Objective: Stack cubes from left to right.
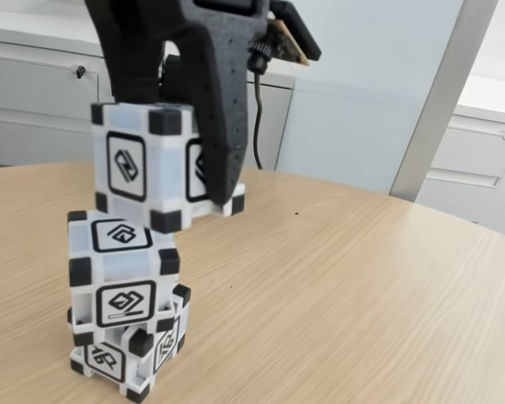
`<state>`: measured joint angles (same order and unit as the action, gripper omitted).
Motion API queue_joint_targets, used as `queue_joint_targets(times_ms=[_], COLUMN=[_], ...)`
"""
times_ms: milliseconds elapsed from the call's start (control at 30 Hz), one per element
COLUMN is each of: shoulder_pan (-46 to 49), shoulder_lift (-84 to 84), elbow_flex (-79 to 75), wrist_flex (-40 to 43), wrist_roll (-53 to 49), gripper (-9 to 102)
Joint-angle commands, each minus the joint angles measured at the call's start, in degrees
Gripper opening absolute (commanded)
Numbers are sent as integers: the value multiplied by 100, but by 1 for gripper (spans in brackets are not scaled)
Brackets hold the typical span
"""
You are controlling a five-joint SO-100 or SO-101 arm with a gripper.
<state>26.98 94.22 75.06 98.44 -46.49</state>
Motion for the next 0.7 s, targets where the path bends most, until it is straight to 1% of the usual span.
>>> queue_joint_targets(times_ms=[0, 200, 667], shoulder_pan=[79, 589, 624], shoulder_lift=[413, 589, 387], elbow_flex=[141, 281, 299], wrist_flex=[62, 62, 62], wrist_roll=[-114, -316, -343], gripper=[13, 13, 14])
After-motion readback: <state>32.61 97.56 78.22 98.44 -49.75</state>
